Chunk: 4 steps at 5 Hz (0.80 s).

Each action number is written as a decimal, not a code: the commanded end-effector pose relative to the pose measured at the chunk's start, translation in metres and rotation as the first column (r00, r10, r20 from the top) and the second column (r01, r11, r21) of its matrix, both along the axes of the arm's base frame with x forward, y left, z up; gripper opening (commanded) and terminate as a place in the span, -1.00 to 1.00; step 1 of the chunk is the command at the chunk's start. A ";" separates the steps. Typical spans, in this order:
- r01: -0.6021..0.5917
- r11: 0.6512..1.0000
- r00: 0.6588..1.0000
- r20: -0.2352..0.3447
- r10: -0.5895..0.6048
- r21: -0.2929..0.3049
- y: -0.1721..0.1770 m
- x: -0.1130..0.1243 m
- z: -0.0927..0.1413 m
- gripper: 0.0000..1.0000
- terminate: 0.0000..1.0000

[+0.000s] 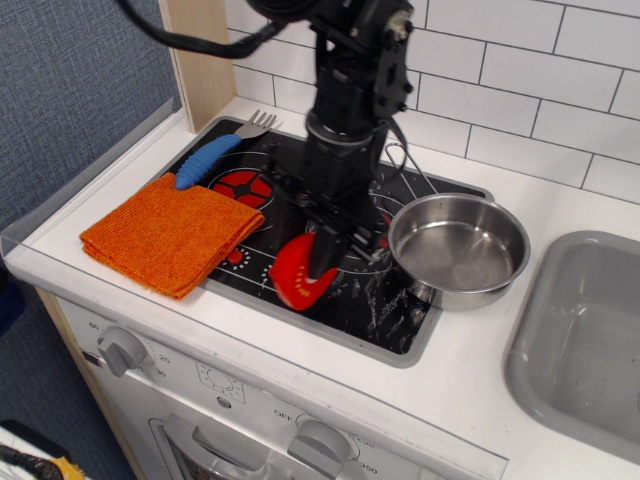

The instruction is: Put the tomato underneath the silver pan on the stovetop.

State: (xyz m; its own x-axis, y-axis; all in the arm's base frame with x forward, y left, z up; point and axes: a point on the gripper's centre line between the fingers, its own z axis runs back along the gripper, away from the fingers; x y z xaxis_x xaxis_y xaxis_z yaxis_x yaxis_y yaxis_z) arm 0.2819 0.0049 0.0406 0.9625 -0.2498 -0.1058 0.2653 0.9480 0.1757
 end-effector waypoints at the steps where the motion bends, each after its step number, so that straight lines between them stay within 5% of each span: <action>1: 0.033 0.999 0.999 -0.014 -0.032 0.014 -0.016 -0.002 -0.002 -1.00 -1.00; 2: 0.027 1.000 0.999 -0.023 -0.026 0.011 -0.016 -0.002 -0.004 1.00 -1.00; 4: 0.031 0.999 0.995 0.097 -0.027 -0.040 -0.016 -0.007 0.032 1.00 -1.00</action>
State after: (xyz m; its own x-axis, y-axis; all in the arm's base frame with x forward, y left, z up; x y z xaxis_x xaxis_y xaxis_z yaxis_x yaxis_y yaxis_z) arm 0.2773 -0.0112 0.0593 0.9562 -0.2888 -0.0468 0.2926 0.9445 0.1492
